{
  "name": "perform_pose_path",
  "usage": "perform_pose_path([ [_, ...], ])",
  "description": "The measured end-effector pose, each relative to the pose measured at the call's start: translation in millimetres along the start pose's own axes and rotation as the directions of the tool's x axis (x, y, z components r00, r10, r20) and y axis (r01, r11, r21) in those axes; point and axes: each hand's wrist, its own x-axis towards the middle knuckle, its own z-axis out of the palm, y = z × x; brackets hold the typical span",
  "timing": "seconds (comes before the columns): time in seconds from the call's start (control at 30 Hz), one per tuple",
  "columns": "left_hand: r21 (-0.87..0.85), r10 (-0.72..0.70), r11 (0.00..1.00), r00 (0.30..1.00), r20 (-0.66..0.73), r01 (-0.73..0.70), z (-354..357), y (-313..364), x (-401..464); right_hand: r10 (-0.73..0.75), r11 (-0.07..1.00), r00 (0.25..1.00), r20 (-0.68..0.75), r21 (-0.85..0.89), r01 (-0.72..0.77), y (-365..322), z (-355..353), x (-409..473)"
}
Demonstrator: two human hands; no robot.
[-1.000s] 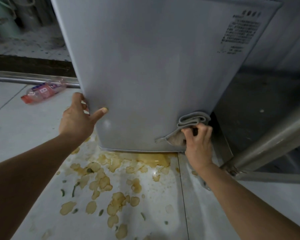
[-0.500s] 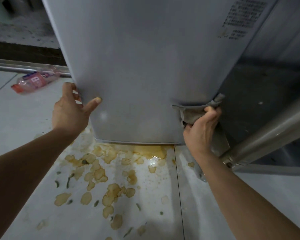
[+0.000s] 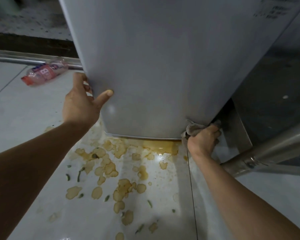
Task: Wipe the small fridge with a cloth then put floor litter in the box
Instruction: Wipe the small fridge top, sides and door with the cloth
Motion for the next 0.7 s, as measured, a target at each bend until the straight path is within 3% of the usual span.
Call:
perform_pose_path([
  [0.07,0.009,0.004,1.0,1.0,0.009,-0.005,-1,-1,0,0.054,0.998,0.997,-0.052,0.045,-0.051,-20,1,-18],
  [0.3,0.04,-0.023,0.999,0.999,0.038,0.022,-7,2,0,-0.134,0.978,0.983,0.127,0.177,0.11,-82,40,-108],
  [0.4,0.038,-0.023,0.999,0.999,0.04,0.021,-8,2,0,-0.155,0.962,0.982,0.103,0.241,0.127,-72,35,-97],
  [0.57,0.04,-0.013,0.999,0.999,0.04,0.011,-6,1,1,-0.002,0.969,1.0,-0.006,0.246,0.003,-47,16,-60],
  [0.7,0.063,0.013,0.998,0.998,0.061,-0.017,-7,-2,5,0.213,0.943,0.975,0.059,0.248,-0.221,-71,29,-70],
])
